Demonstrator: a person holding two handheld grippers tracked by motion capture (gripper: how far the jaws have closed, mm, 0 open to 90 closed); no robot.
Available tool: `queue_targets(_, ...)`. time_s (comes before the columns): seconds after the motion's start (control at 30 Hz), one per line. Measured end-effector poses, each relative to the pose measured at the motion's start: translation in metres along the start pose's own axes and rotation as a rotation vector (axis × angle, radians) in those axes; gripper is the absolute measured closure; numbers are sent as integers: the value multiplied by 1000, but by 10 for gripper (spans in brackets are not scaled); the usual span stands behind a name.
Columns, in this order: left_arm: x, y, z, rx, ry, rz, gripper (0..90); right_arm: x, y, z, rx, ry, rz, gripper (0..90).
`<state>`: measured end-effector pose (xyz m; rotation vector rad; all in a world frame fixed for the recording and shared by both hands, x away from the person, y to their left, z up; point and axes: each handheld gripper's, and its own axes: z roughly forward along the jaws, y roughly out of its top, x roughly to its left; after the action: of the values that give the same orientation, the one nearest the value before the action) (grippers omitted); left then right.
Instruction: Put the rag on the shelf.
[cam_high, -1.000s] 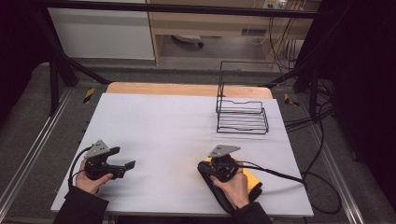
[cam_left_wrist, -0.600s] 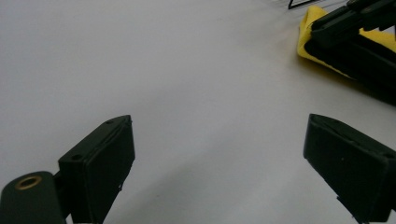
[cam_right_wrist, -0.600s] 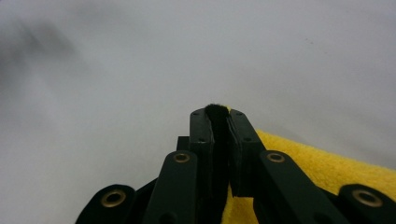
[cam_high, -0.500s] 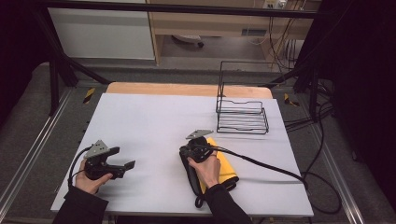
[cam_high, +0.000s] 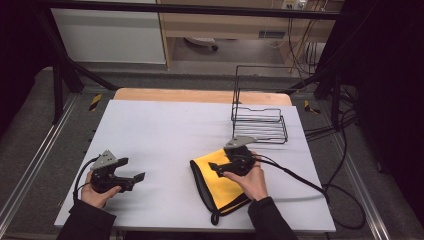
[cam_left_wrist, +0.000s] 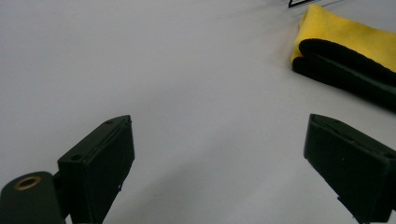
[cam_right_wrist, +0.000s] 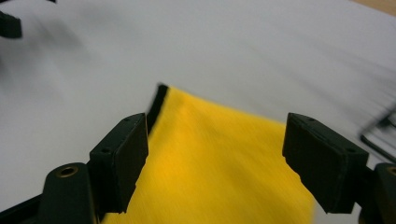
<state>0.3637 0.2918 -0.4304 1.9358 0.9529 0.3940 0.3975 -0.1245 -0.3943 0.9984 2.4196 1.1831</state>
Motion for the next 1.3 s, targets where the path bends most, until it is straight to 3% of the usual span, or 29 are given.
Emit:
queue_targets(0.13,-1,0,1,4,1,3,86,-19,-39,-19,67,-15,40,321)
queue_targets(0.17,-1,0,1,3,0,3,86,-24,-57,-25,103,-22,52,358)
queue_targets(0.3,-2,0,2,7,0,0,87,-28,-80,-31,124,19,96,413)
queue_targets(0.43,-3,0,1,5,-1,4,86,-26,-87,-34,144,37,112,517)
queue_targets(0.53,-3,0,2,11,-2,1,87,-23,-90,-32,154,31,97,554)
queue_targets(0.6,-3,0,3,10,-3,1,86,-21,-90,-32,164,32,141,595)
queue_targets(0.77,-3,0,3,13,-5,0,87,-19,-90,-33,165,39,174,705)
queue_targets(0.87,-4,0,3,11,-6,1,86,-14,-91,-36,154,17,197,793)
queue_targets(1.0,-3,0,2,11,-4,2,86,-9,-89,-39,160,-4,223,810)
queue_targets(1.13,-3,0,2,8,-3,0,86,3,-94,-50,163,-12,317,815)
queue_targets(1.3,-4,0,3,12,-6,0,86,15,-104,-58,162,-34,350,802)
